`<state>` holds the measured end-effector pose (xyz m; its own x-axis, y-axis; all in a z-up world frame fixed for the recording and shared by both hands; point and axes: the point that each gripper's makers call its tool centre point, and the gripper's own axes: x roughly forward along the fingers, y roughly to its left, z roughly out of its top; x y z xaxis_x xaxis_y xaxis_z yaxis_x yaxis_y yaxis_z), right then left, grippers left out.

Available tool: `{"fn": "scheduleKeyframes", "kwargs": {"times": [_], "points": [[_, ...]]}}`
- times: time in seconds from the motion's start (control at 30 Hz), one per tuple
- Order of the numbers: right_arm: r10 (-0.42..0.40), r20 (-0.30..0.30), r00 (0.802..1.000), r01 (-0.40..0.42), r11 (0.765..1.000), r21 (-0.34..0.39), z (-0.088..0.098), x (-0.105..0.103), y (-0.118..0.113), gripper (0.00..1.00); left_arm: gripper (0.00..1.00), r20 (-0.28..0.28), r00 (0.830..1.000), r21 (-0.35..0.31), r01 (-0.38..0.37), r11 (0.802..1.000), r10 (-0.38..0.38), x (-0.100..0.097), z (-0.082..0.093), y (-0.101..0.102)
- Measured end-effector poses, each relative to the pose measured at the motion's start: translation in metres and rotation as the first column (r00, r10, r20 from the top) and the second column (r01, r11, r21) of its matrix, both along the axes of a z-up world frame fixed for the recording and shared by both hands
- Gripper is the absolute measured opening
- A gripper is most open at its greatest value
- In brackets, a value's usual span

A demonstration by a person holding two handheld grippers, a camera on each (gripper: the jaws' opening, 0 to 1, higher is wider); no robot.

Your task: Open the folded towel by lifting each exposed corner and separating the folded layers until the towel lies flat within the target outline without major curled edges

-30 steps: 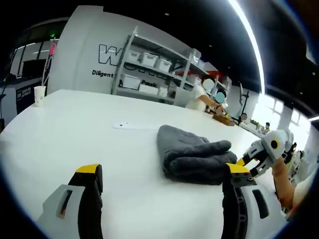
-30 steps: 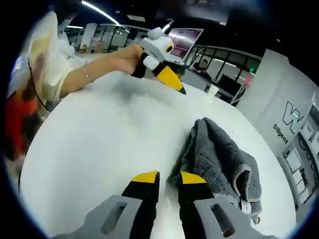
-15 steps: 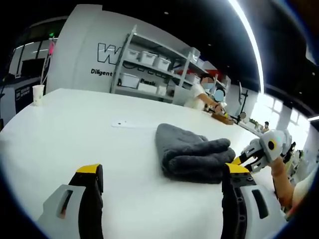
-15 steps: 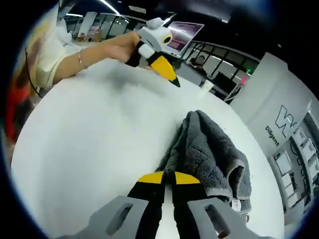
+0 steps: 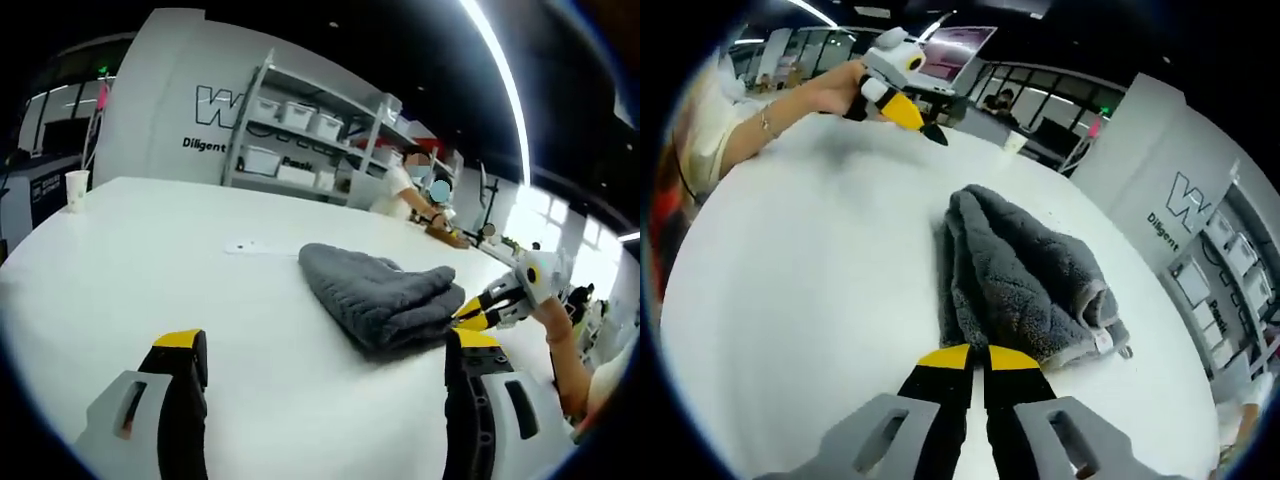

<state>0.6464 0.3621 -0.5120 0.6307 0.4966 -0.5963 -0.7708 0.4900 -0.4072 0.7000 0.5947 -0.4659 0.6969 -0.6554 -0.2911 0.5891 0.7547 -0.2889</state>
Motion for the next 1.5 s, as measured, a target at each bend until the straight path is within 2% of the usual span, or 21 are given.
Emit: {"fn": "scheduleKeyframes", "kwargs": {"times": [0.27, 0.53, 0.97, 1.2, 1.33, 1.5], "points": [[-0.1, -0.028, 0.995, 0.102, 0.994, 0.051, -0.003, 0.009, -0.023, 0.0, 0.98, 0.001, 1.0, 0.027, 0.024, 0.999, -0.024, -0.002, -0.002, -0.005], [-0.132, -0.057, 0.99, 0.136, 0.988, 0.075, -0.008, 0.01, -0.028, 0.0, 0.98, 0.005, 0.998, 0.051, 0.06, 0.997, -0.061, -0.004, -0.004, -0.012], [-0.142, -0.088, 0.986, 0.15, 0.983, 0.101, -0.01, 0.008, -0.027, 0.0, 0.98, 0.018, 0.995, 0.09, 0.094, 0.991, -0.096, -0.006, -0.007, -0.022], [-0.14, -0.111, 0.984, 0.155, 0.977, 0.147, -0.005, 0.002, -0.029, 0.01, 0.98, 0.023, 0.993, 0.11, 0.115, 0.987, -0.118, -0.01, -0.008, -0.03], [-0.155, -0.134, 0.979, 0.176, 0.97, 0.165, -0.004, -0.001, -0.037, 0.09, 0.98, 0.032, 0.99, 0.127, 0.13, 0.983, -0.135, -0.013, -0.007, -0.036], [-0.192, -0.189, 0.963, 0.229, 0.953, 0.198, -0.006, -0.002, -0.047, 0.29, 0.98, 0.05, 0.986, 0.144, 0.15, 0.978, -0.159, -0.016, -0.004, -0.05]]}}
